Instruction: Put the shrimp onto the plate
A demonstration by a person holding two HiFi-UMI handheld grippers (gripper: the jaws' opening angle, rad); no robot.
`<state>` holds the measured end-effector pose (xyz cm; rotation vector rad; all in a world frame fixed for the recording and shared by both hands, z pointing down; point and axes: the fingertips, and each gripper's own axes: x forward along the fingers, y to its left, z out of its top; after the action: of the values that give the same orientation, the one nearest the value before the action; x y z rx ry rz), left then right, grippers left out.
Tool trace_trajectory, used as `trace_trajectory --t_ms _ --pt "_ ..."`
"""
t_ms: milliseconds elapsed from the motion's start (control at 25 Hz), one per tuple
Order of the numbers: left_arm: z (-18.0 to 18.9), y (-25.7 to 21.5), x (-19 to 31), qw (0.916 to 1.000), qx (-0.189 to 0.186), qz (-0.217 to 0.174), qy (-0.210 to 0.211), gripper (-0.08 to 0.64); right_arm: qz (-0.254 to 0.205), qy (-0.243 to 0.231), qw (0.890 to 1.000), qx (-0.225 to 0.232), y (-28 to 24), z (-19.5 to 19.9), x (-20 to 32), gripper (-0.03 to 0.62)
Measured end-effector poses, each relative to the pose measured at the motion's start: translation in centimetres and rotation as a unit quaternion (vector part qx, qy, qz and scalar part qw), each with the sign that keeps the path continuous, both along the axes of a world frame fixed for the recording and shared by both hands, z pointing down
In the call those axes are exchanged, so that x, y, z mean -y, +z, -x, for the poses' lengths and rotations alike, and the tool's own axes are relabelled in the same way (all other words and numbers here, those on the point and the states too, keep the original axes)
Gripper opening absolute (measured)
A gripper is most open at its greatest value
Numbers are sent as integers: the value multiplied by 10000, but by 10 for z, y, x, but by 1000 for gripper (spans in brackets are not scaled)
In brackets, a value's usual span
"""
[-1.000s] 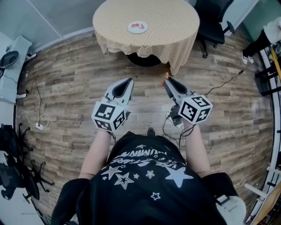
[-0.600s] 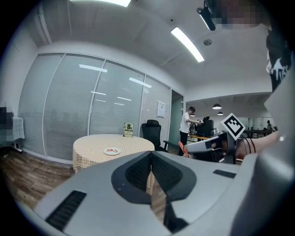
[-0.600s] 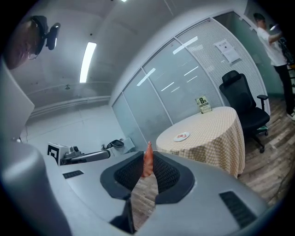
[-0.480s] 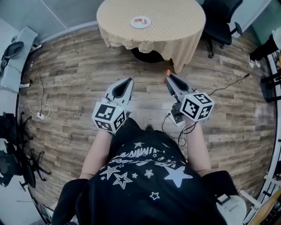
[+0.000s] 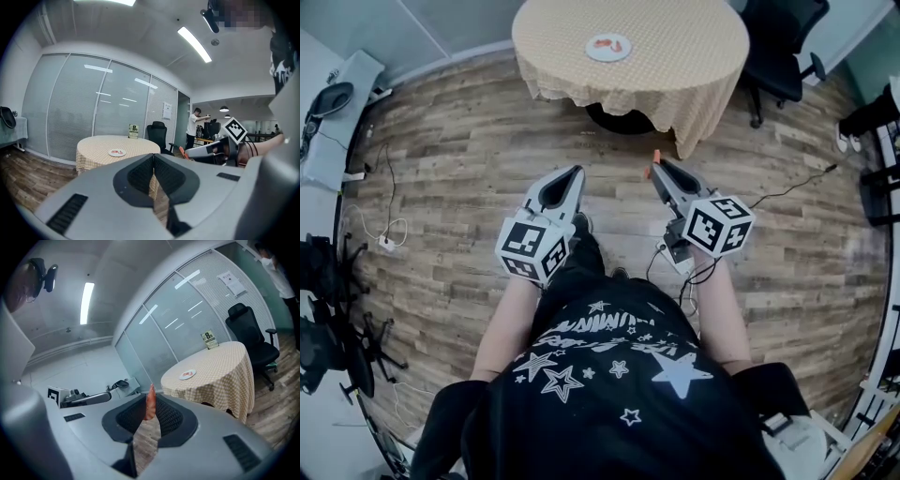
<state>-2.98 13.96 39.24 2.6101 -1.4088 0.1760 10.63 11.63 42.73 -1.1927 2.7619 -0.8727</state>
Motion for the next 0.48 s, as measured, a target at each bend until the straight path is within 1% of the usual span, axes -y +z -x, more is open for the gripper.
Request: trace_trajectory --t_ms 160,360,480 --pt "4 -1 22 9999 -93 -66 99 11 -19 64 10000 -64 0 5 17 72" --pt "8 -5 60 9994 -250 -60 211 11 -5 181 9997 -165 -5 7 45 72" --pt "9 -6 83 9993 -272 -60 258 11 5 236 9995 -214 -7 7 63 74"
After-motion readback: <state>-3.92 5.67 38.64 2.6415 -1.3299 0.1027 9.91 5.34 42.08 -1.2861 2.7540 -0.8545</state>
